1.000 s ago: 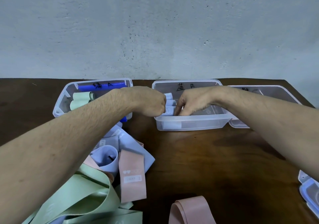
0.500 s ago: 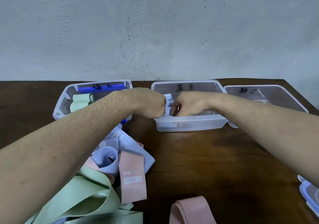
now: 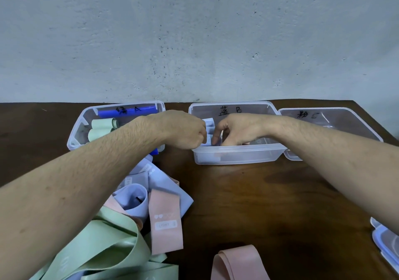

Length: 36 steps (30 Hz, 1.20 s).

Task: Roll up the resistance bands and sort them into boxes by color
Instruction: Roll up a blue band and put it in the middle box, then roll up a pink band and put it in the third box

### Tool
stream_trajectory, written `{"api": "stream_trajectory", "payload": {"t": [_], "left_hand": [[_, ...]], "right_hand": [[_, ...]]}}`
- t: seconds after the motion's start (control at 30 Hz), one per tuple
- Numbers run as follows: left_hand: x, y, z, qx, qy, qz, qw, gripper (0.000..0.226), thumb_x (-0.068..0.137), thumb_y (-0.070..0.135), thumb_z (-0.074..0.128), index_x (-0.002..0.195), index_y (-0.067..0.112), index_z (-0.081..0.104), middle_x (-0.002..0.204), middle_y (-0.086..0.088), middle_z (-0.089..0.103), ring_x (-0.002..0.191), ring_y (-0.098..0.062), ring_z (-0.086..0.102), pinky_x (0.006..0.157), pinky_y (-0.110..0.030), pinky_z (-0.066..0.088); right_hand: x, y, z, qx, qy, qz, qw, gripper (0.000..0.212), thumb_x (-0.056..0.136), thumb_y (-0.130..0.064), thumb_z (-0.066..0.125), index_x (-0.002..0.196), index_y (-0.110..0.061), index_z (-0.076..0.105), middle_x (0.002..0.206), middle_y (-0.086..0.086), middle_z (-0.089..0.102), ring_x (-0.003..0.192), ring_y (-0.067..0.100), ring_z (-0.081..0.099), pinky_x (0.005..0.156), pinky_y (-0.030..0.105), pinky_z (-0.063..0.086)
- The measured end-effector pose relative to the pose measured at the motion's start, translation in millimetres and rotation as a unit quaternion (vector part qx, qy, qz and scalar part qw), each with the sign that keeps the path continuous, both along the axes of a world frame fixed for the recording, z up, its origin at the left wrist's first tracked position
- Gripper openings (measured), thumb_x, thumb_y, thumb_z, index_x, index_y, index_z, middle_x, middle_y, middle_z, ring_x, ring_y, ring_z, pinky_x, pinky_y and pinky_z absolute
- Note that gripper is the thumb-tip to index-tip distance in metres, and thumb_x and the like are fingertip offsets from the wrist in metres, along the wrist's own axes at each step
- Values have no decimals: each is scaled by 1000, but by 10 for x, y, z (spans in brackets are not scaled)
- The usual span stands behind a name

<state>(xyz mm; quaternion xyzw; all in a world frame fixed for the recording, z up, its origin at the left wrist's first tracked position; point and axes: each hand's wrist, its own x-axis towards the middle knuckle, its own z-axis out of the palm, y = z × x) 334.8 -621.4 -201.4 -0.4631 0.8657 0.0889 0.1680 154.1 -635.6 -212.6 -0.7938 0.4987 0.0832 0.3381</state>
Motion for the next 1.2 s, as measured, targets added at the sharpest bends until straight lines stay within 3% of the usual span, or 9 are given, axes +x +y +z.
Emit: {"api": "stream_trajectory", "payload": {"t": [0.17, 0.33, 0.4, 0.53, 0.67, 0.8, 1.03, 1.13, 1.2], "left_hand": [[41, 15, 46, 13, 26, -12, 1000, 41, 101, 22, 33, 130, 30, 62, 142, 11, 52, 126, -9, 47, 106, -26, 34], [96, 49, 67, 32, 117, 20, 992, 41, 100, 18, 35, 122, 32, 66, 131, 14, 58, 119, -6, 49, 99, -21, 35], [132, 68, 81, 25, 141, 29, 989, 40, 99, 17, 35, 117, 33, 67, 126, 14, 59, 115, -7, 52, 101, -26, 38], [176, 138, 130, 9, 176, 40, 984, 38, 95, 16, 39, 109, 36, 68, 121, 14, 60, 112, -7, 53, 102, -31, 42], [196, 314, 168, -26, 236, 58, 970, 35, 89, 15, 45, 98, 39, 69, 105, 21, 59, 94, -1, 55, 85, -25, 44], [172, 595, 150, -50, 287, 61, 955, 29, 88, 15, 50, 92, 36, 70, 92, 20, 59, 80, 4, 53, 73, -20, 40], [40, 1262, 2, -2, 286, 57, 957, 12, 90, 29, 59, 95, 36, 67, 82, 17, 64, 78, -4, 60, 77, -29, 52], [-4, 1500, -145, 21, 268, 60, 961, 5, 90, 37, 63, 90, 33, 61, 77, 10, 63, 72, -6, 58, 76, -36, 53], [-48, 1665, -238, 43, 234, 74, 969, 14, 90, 44, 63, 89, 32, 56, 78, 9, 62, 72, -8, 58, 74, -36, 54]], "right_hand": [[-97, 12, -23, -18, -51, -19, 998, 14, 90, -39, 70, 96, -27, 74, 64, -8, 59, 52, 8, 47, 49, 20, 41], [-157, 121, 5, -80, -88, -55, 991, 20, 102, -30, 52, 92, -31, 69, 77, -6, 70, 45, -5, 50, 47, 6, 34], [-197, 167, 29, -89, -100, -69, 989, 22, 103, -26, 49, 100, -27, 71, 74, -5, 69, 42, 0, 47, 43, 8, 33], [-303, 258, 76, -120, -116, -94, 982, 22, 96, -28, 53, 88, -33, 73, 66, -6, 65, 50, 8, 45, 48, 19, 37], [-392, 428, 158, -142, -149, -113, 972, 20, 88, -25, 55, 75, -26, 70, 61, -7, 57, 57, 9, 48, 60, 26, 40], [-473, 677, 186, -145, -168, -90, 971, 17, 84, -17, 58, 70, -8, 56, 61, -6, 45, 58, 8, 38, 62, 28, 33], [-611, 1158, 66, -133, -133, -41, 981, 42, 89, -26, 63, 55, -15, 41, 53, -3, 35, 53, 11, 36, 60, 31, 35], [-651, 1369, -30, -136, -97, -35, 985, 47, 95, -44, 60, 56, -18, 53, 52, -5, 48, 54, 10, 48, 62, 33, 48], [-681, 1529, -80, -138, -92, -17, 986, 31, 96, -46, 57, 71, -29, 63, 66, -8, 61, 65, 9, 59, 73, 34, 55]]}}
